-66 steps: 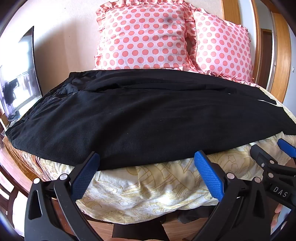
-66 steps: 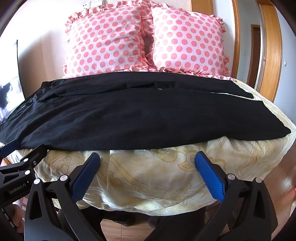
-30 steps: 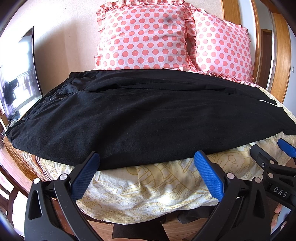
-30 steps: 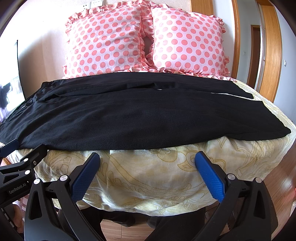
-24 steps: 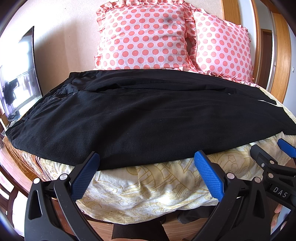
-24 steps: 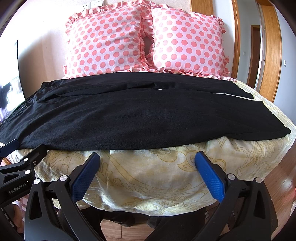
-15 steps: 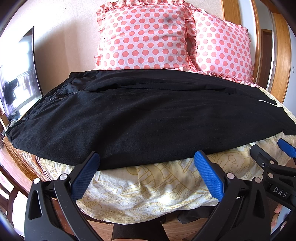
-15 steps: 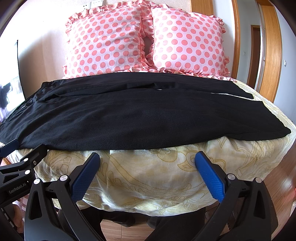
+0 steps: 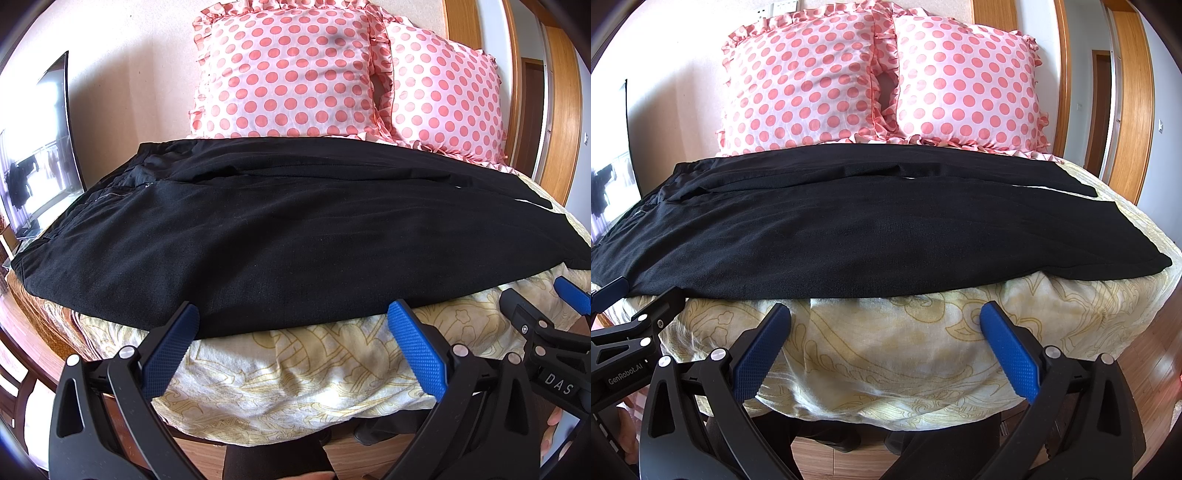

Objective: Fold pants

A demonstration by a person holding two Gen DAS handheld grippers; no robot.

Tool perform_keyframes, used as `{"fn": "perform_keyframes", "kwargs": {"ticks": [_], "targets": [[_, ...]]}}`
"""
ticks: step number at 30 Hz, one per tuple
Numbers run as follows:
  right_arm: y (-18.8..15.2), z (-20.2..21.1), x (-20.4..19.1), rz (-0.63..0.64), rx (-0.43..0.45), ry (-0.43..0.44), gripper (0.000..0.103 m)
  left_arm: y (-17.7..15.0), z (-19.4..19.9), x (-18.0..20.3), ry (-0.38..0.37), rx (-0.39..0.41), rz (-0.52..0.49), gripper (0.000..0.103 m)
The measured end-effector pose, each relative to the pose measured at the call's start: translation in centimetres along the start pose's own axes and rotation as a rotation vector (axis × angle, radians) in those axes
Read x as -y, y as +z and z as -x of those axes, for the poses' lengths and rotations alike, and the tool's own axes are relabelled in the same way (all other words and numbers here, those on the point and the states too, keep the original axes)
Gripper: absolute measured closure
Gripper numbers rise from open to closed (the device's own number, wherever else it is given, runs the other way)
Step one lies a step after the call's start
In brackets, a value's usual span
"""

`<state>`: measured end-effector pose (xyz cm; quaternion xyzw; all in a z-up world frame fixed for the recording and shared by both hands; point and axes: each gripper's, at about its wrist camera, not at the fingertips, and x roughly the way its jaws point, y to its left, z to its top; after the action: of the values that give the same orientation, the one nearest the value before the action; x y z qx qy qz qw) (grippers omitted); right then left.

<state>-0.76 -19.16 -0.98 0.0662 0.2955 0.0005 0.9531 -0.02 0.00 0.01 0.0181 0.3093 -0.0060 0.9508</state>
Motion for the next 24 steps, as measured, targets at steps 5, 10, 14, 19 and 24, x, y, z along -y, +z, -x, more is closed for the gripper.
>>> {"fn": "perform_keyframes", "kwargs": {"ticks": [5,10,14,19,24], "targets": [[-0.04,-0.03,-0.01,0.001,0.000,0.000,0.001,0.00,0.01,0.00,0.000,0.001,0.000,0.002],[-0.12,-0.06,-0.01,0.001,0.001,0.000,0.001,0.01,0.00,0.00,0.000,-0.001,0.001,0.002],[-0.16,-0.09,-0.02,0.001,0.001,0.000,0.001,0.00,-0.01,0.01,0.000,-0.001,0.000,0.002],[-0.14,-0.09,-0.05,0.002,0.001,0.000,0.001,0.00,0.00,0.00,0.000,0.000,0.001,0.002],[-0.13,-0.10,-0.06,0.002,0.002,0.001,0.001,0.01,0.00,0.00,-0.001,-0.001,0.001,0.002]]}}
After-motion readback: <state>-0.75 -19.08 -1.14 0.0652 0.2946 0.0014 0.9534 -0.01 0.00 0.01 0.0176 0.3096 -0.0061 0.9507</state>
